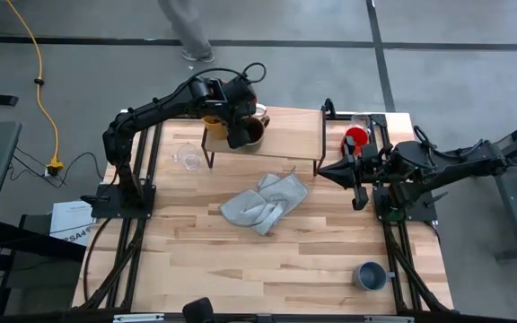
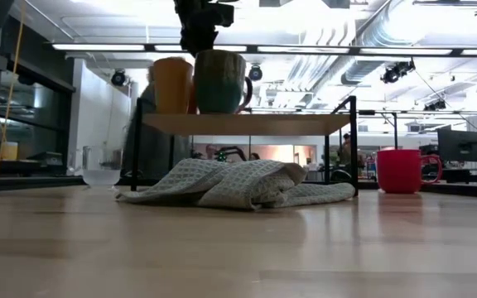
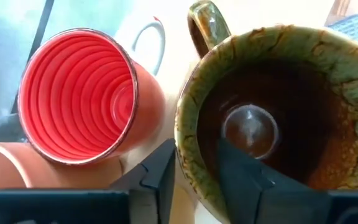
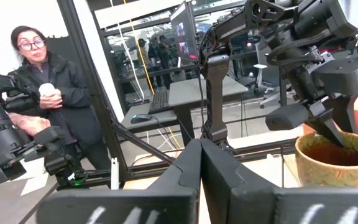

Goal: Stack small to large cups/mugs on shelf
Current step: Put the green mug on the shelf, then adjust the green mug on the shelf

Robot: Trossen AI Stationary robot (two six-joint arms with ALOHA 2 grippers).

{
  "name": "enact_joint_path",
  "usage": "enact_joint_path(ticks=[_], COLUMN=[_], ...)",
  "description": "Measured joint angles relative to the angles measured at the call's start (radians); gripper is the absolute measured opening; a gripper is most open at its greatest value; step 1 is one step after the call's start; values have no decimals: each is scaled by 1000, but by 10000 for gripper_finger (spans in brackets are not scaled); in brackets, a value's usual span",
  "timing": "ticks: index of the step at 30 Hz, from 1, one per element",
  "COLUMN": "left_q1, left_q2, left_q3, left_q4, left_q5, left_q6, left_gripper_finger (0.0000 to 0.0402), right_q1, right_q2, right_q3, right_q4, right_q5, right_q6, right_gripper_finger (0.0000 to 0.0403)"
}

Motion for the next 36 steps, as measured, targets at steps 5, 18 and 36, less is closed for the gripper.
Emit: enact_joint_path(ticks=[5,18,36], left_q1=[0,-1,-230], left_q2=[0,-5,-217], left_q3=[0,130,47], left_q4=[10,37,335], left_q5=[-14,-53,-23], left_q6=[-1,-14,-296], left_gripper_finger=[128,208,12], right_q1=[0,0,0], right_q2=[0,0,0], right_q3=[0,0,0], right_q4=[0,0,-5], right_q5=[0,0,0], right_q6=[0,0,0], right_gripper_finger=[0,0,0])
